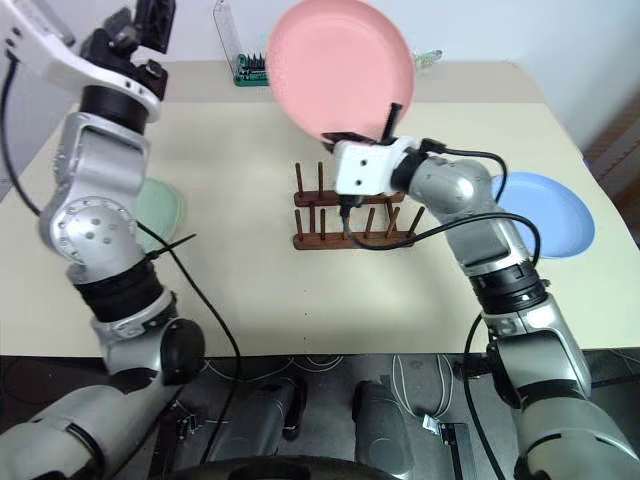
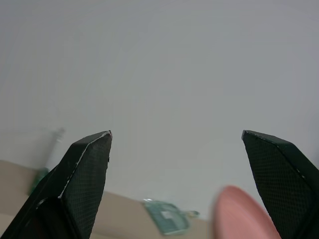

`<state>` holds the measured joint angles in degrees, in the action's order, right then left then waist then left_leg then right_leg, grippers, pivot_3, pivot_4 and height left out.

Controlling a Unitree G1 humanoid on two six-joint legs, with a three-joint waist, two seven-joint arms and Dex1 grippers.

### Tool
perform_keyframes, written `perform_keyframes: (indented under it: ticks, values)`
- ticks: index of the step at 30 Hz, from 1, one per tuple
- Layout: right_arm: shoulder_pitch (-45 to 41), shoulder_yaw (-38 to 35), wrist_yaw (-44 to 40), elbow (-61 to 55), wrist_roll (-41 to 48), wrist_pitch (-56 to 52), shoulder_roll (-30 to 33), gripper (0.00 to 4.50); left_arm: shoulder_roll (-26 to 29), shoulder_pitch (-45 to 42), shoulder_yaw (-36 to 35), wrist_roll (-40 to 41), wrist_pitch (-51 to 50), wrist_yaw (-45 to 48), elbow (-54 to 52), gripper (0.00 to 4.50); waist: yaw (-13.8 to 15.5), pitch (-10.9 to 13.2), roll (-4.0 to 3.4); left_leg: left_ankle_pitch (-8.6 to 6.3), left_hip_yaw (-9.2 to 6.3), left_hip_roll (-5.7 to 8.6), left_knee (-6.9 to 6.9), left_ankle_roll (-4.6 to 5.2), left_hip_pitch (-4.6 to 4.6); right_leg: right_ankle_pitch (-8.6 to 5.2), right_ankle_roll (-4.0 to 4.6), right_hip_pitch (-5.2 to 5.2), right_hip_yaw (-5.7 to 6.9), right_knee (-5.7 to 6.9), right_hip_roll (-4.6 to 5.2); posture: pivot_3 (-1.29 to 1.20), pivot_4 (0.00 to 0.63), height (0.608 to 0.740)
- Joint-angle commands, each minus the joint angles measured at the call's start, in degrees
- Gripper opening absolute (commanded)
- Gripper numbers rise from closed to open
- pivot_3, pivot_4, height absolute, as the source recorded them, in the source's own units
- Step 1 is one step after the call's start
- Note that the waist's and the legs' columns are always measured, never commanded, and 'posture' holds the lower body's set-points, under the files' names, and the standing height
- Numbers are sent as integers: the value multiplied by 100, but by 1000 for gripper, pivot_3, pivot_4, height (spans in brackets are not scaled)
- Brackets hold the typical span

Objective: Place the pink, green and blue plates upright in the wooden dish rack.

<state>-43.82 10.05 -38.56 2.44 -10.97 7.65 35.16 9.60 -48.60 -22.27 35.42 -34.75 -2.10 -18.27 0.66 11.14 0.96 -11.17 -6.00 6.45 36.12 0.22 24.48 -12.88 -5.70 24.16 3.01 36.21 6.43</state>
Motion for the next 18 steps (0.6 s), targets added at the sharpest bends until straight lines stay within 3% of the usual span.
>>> perform_keyframes:
  ticks: [1, 4, 7, 13, 18]
  values:
    - [243, -1046, -401, -537, 1376, -707, 208, 0, 949, 639, 284, 19, 50, 1300, -261, 4435, -6, 0, -1, 0, 2, 0, -1, 0, -1, 0, 0, 0, -2, 0, 0, 0, 150, 740]
    - [436, -1829, -675, -1164, 2970, -2026, 186, 0, 1784, 1360, 457, 324, 60, 2540, -460, 4435, -18, 2, -5, -3, 5, -1, -12, 6, -2, 0, 3, 6, -15, 0, 0, 0, 150, 740]
    - [542, -2418, -656, -1696, 4359, -3234, 176, 0, 2281, 1914, 639, 367, 114, 3311, -529, 4435, -17, 3, -8, -20, 6, -6, -9, 34, -1, 3, 11, 10, -22, -1, -2, 0, 150, 740]
    - [900, -3215, 4, -2111, 6339, -4745, -4, 0, 2758, 2713, 1133, 362, 84, 4207, -855, 4435, 0, 0, -9, -22, 10, -21, -11, 35, -4, -4, 36, 8, -26, -8, -1, 0, 150, 740]
    - [1125, -3563, 727, -2197, 7397, -5230, -248, 0, 2979, 3165, 1480, 247, 96, 4620, -995, 4435, 2, 0, -19, -22, 25, -23, -17, 36, -4, -4, 37, 18, -39, -7, 0, 0, 150, 740]
